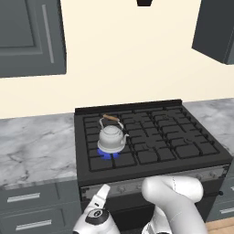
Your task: Lower the heat of the kettle.
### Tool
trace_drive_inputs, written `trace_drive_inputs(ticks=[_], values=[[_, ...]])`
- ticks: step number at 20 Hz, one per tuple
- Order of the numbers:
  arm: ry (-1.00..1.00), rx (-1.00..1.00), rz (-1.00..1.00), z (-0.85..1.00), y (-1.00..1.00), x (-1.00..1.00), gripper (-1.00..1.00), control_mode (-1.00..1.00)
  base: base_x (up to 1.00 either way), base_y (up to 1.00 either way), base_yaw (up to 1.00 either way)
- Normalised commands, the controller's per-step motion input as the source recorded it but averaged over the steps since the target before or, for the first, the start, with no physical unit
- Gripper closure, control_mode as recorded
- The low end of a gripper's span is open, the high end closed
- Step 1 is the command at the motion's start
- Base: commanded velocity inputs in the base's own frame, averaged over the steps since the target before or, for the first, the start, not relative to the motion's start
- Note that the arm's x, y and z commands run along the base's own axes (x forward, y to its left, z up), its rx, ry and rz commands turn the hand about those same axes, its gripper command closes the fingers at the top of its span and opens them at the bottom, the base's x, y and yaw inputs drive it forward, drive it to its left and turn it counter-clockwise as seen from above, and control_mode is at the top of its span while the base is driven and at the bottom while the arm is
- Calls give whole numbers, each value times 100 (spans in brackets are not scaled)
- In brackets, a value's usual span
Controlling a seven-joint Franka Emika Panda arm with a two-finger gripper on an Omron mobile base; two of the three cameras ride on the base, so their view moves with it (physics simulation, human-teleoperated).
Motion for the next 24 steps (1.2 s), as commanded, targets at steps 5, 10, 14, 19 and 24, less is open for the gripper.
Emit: trace_drive_inputs(ticks=[5,10,14,19,24], values=[[0,22,0,0,-11,0,100,-100,0,0,0],[0,28,0,0,-13,0,100,-100,0,0,0],[0,30,0,0,-16,0,100,-100,0,0,0],[0,27,0,0,-13,0,100,-100,0,0,0],[0,25,0,0,-11,0,100,-100,0,0,0]])
